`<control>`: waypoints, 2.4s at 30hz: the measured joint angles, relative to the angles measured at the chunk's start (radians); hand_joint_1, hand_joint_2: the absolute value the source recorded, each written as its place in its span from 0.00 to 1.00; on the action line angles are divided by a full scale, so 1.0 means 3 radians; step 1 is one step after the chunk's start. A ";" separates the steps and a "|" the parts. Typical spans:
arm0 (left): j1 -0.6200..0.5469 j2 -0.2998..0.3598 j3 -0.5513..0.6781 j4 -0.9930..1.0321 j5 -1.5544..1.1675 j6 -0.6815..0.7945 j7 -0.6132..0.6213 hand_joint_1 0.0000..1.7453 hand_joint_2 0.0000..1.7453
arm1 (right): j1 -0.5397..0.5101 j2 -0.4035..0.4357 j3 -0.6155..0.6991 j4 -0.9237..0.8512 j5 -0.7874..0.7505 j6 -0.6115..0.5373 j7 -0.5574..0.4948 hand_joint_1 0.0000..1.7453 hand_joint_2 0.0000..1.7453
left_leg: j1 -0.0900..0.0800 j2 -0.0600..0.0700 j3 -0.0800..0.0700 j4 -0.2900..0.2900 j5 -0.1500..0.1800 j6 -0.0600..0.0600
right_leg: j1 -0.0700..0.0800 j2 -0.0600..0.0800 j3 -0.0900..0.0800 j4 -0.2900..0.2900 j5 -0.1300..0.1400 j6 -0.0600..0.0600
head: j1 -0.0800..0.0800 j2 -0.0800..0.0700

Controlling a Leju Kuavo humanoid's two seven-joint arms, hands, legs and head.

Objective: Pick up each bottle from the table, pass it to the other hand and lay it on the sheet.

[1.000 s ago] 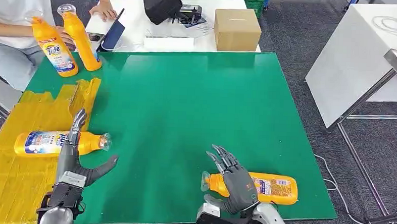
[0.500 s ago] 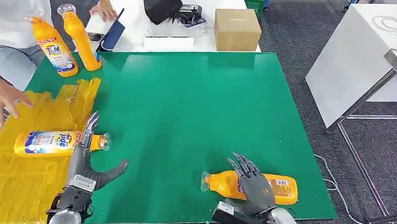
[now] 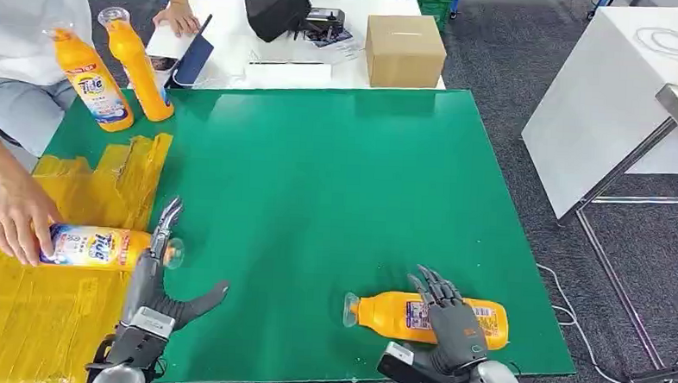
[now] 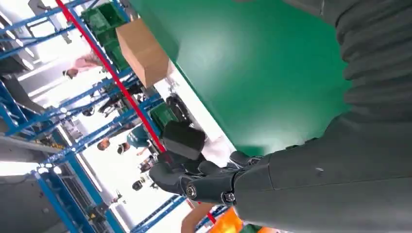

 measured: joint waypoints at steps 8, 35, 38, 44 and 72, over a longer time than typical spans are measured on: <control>0.0004 0.0000 -0.0056 0.0000 -0.0004 -0.0001 0.0023 0.00 1.00 | 0.0014 -0.0036 -0.0086 0.0038 0.0128 0.0055 0.0121 0.00 1.00 | 0.0000 0.0000 0.0000 0.0000 0.0000 0.0000 | 0.0000 0.0000 0.0000 0.0000 0.0000 0.0000 | 0.0000 0.0000; 0.0020 -0.0043 -0.0080 -0.0001 -0.0014 -0.0028 0.0092 0.00 1.00 | 0.0010 -0.0062 -0.0236 0.0061 0.0683 0.0262 0.0623 0.96 1.00 | 0.0000 0.0000 0.0011 0.0000 0.0000 0.0000 | 0.0000 0.0000 0.0011 -0.0001 0.0000 0.0000 | 0.0000 0.0000; 0.0019 -0.0048 -0.0080 -0.0001 -0.0014 -0.0033 0.0092 0.00 1.00 | 0.0009 -0.0062 -0.0244 0.0076 0.0713 0.0325 0.0648 0.98 1.00 | 0.0000 0.0000 0.0011 0.0000 0.0000 0.0000 | 0.0000 0.0000 0.0011 -0.0001 0.0000 0.0000 | 0.0001 0.0000; 0.0012 -0.0057 -0.0085 -0.0001 -0.0014 -0.0038 0.0098 0.00 1.00 | -0.0037 -0.0074 -0.0239 0.0148 0.0734 0.0381 0.0656 0.87 1.00 | 0.0000 0.0000 0.0012 0.0000 0.0000 0.0000 | 0.0000 0.0000 0.0011 -0.0001 0.0000 0.0000 | -0.0001 0.0000; -0.0274 0.0033 -0.0471 0.0275 0.1338 -0.1568 0.0769 0.00 1.00 | -0.0341 0.0644 -0.0554 0.0003 -0.0846 -0.1020 -0.0737 1.00 1.00 | 0.0000 0.0003 0.0007 0.0000 0.0001 0.0000 | 0.0001 0.0000 0.0007 0.0001 0.0001 0.0001 | 0.0000 0.0000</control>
